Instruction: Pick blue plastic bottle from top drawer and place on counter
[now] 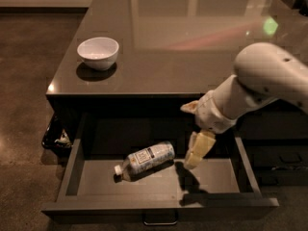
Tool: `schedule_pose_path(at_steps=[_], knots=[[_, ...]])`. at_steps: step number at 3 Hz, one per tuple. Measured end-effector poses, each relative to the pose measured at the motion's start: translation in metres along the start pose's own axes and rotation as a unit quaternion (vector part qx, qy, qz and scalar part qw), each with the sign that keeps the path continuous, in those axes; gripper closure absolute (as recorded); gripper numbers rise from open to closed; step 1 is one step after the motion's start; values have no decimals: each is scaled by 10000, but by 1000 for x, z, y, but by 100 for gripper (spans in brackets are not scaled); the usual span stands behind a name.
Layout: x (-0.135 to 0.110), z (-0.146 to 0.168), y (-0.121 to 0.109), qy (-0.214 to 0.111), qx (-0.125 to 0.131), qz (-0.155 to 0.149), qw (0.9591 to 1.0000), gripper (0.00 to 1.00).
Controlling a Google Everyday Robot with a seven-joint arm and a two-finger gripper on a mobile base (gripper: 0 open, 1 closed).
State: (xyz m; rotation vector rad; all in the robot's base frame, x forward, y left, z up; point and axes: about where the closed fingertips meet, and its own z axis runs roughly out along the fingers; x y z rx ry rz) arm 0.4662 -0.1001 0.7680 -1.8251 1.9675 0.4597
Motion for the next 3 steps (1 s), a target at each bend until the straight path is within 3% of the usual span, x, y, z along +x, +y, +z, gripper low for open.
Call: schedule_pose_path(at_steps=[1, 2, 3], knots=[[-26, 56, -4, -403, -224, -231, 9987, 0], [-47, 90, -3, -749, -413, -407, 9955, 0], [-47, 90, -3, -749, -413, -407, 9955, 0]])
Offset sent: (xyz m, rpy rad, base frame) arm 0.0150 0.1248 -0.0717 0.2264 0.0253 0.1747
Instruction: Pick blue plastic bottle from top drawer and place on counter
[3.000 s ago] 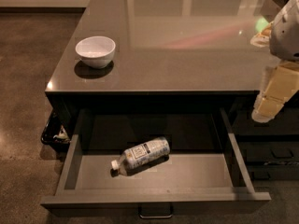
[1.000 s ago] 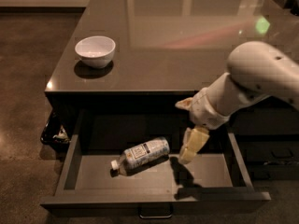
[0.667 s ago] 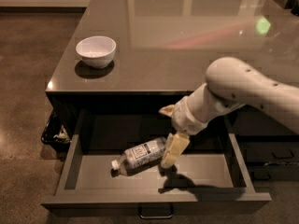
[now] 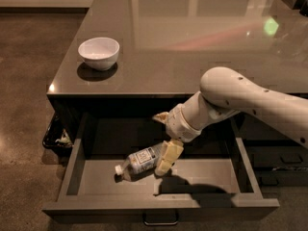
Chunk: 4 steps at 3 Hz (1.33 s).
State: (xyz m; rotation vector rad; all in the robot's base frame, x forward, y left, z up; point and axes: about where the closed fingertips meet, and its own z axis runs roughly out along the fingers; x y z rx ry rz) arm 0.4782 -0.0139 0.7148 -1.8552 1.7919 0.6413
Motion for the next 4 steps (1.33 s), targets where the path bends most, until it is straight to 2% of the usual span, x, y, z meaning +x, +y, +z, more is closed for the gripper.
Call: schedule_pose_path(at_steps=[1, 2, 3, 4], knots=[[8, 30, -6, -359, -72, -15, 9993, 0], [0, 77, -18, -902, -232, -266, 9953, 0], [1, 113, -20, -1203, -419, -337, 9913, 0], [3, 117, -19, -1222, -455, -317, 9910, 19]])
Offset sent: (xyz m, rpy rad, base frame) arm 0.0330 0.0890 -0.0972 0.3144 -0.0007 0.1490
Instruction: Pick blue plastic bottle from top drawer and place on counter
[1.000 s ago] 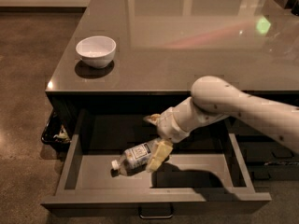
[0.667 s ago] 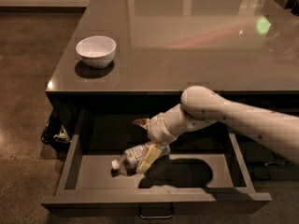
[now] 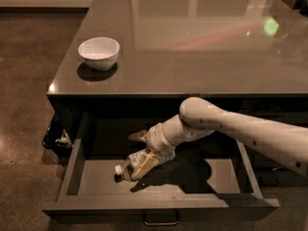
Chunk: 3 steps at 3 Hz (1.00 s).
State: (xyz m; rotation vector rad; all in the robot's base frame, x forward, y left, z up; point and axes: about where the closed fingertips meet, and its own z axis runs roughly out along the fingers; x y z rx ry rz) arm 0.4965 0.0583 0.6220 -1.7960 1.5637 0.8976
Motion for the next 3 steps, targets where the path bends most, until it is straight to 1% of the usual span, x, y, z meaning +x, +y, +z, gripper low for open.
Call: schedule_pose_path(at_steps=[3], knots=[[0, 0, 0, -1, 0, 0, 10000, 88]])
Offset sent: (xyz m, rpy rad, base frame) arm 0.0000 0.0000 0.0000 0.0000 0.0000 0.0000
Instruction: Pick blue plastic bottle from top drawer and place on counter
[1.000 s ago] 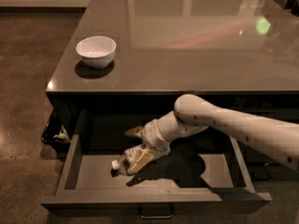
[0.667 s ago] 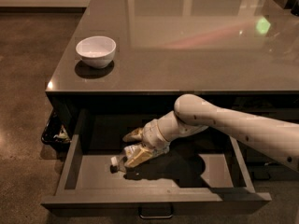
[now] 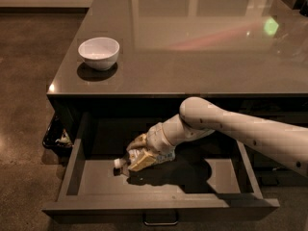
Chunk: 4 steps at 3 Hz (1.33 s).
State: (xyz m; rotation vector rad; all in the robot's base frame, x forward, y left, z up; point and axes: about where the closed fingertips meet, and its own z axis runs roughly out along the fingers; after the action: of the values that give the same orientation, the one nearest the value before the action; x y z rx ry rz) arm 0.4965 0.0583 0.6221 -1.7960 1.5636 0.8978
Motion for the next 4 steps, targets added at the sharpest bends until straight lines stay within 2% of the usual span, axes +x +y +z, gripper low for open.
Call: schedule_pose_path(at_steps=[1, 2, 3, 4], knots=[[-7, -33, -7, -303, 141, 157, 9993, 100], [-33, -107, -10, -768, 521, 393, 9949, 100], [-61, -179, -10, -888, 1070, 449, 9893, 100], [-97, -227, -8, -723, 1590, 175, 9845, 100]])
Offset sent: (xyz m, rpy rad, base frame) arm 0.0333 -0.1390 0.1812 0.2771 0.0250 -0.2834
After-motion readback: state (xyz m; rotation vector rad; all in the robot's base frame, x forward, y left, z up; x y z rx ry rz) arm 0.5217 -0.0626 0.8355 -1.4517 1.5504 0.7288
